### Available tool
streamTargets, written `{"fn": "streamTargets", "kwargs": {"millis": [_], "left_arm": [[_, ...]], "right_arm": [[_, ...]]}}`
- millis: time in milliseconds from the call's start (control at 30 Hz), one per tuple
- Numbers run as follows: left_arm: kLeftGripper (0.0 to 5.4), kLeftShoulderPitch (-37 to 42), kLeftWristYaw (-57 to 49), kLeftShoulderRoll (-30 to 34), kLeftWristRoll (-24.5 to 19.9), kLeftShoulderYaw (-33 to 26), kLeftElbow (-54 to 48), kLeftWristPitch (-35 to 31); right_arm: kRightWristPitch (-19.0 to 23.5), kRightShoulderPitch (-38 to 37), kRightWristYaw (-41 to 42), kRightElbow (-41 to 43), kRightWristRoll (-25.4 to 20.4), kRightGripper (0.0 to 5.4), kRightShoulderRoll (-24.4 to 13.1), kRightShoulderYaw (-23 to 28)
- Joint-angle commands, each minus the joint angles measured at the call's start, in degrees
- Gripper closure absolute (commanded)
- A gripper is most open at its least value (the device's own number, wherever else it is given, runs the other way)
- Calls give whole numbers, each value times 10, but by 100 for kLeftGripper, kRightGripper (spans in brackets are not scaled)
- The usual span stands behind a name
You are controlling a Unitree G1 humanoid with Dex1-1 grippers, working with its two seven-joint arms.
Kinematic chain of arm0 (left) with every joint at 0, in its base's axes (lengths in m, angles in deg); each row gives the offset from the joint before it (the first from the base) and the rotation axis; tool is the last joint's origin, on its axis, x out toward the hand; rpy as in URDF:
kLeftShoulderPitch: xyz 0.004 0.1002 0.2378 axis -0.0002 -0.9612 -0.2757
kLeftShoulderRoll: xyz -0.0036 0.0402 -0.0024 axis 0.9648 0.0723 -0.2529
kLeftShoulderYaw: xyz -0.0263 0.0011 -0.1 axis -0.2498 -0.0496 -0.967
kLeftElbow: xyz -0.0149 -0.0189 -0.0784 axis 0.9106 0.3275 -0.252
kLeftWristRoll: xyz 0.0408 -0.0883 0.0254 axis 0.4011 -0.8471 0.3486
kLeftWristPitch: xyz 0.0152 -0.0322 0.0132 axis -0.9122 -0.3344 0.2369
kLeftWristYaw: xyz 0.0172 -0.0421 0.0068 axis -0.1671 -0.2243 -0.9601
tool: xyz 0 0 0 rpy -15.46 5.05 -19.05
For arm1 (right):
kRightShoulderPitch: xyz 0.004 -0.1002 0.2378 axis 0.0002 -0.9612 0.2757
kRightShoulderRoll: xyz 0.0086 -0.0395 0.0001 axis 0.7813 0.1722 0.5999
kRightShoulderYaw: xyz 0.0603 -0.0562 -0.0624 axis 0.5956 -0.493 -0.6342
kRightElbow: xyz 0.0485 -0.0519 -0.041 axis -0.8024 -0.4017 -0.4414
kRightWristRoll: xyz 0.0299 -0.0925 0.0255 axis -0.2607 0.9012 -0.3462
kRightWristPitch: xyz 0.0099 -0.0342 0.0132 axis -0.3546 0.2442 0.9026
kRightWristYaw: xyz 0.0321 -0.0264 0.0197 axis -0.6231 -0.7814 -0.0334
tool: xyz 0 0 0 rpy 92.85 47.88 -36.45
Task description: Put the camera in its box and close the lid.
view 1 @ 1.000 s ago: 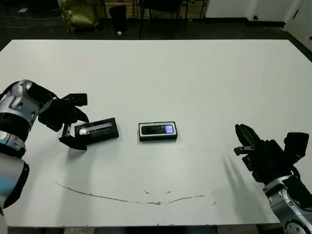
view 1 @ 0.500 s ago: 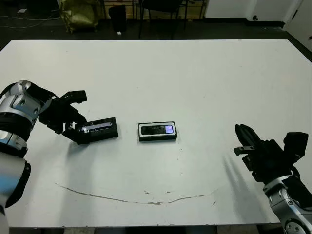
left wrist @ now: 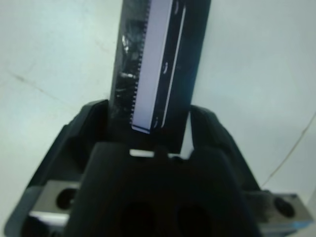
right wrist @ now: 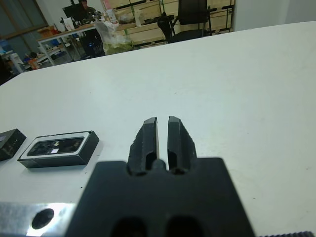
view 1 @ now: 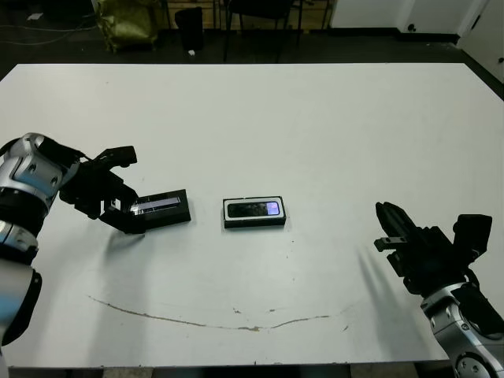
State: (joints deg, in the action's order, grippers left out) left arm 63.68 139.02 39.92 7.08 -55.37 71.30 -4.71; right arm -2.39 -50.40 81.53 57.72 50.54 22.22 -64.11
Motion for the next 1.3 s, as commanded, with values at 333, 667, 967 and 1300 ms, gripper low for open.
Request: {"fn": "streamTargets", "kwargs": {"millis": [333, 667, 967, 1300], "left_arm": [[332, -33, -13, 31, -59, -52, -128, -65], [332, -36, -14, 36, -81, -52, -169, -69], [332, -3, -2, 17, -77, -18, -194, -83], [332, 67, 18, -47, -64, 52, -181, -121]], "right_arm": [[-6, -1, 5, -26, 7, 540, 6, -17], [2, -2, -5, -25, 1, 540, 6, -22], [-2, 1, 2, -35, 2, 540, 7, -24], [29, 6, -20, -13, 2, 540, 5, -27]]}}
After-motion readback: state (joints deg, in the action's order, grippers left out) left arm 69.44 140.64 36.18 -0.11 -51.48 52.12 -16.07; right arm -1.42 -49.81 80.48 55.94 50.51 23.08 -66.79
